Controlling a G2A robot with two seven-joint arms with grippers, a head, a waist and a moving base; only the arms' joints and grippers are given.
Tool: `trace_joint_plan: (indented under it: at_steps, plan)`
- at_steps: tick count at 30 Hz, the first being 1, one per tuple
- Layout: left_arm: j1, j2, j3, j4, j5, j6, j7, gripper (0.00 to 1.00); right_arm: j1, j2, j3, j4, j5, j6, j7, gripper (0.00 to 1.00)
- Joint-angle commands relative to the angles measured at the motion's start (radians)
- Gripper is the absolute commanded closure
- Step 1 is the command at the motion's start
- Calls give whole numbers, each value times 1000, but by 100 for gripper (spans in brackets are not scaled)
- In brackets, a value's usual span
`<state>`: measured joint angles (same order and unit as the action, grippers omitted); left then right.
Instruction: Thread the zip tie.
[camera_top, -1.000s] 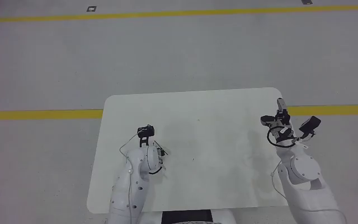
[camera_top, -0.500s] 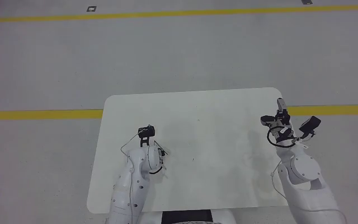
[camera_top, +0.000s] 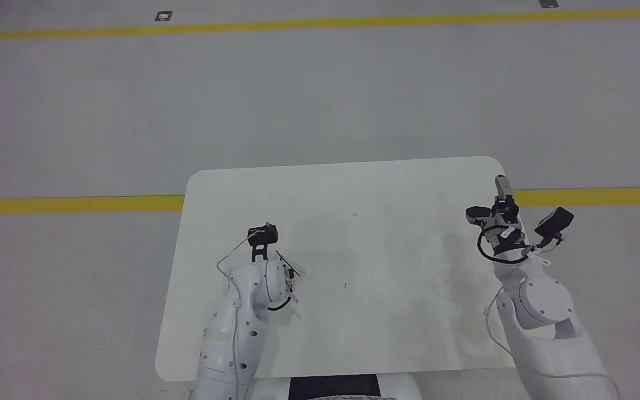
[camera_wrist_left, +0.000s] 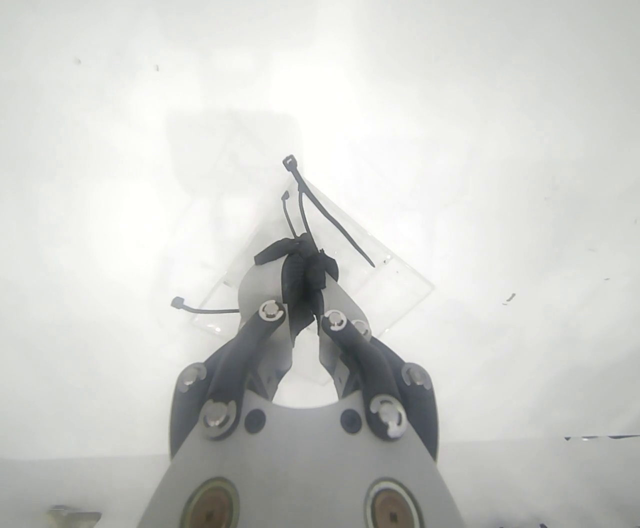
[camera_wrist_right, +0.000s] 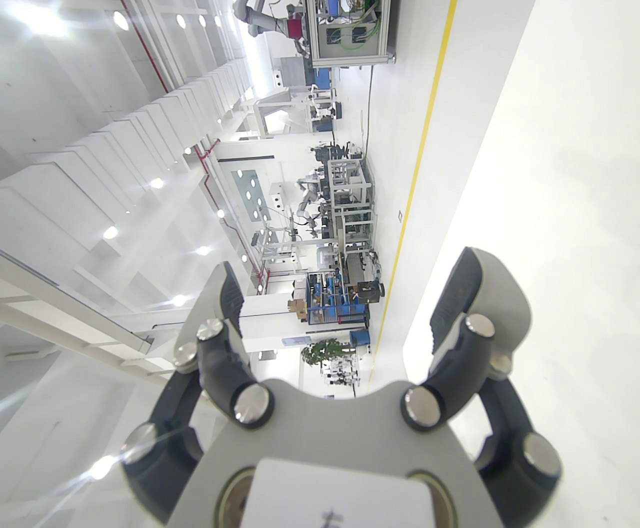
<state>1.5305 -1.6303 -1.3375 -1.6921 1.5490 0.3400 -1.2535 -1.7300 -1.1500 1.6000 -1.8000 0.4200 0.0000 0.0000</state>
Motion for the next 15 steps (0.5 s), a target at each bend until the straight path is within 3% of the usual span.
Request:
trace_joint_plan:
  at_steps: [1,5,7,9,12,15]
  plan:
    - [1,0,0,-6,-1,0,0,100,0,0,0,0,0,0,0,0]
    - [11,0,0,-30,-9,0,1,100,0,0,0,0,0,0,0,0]
    - [17,1,1,-42,-10,0,1,93,0,0,0,0,0,0,0,0]
    - [20,1,2,-46,-8,0,2,78,0,0,0,0,0,0,0,0]
    - [15,2,4,-29,-5,0,1,69,0,0,0,0,0,0,0,0]
    - [4,1,6,-6,-10,0,1,69,0,0,0,0,0,0,0,0]
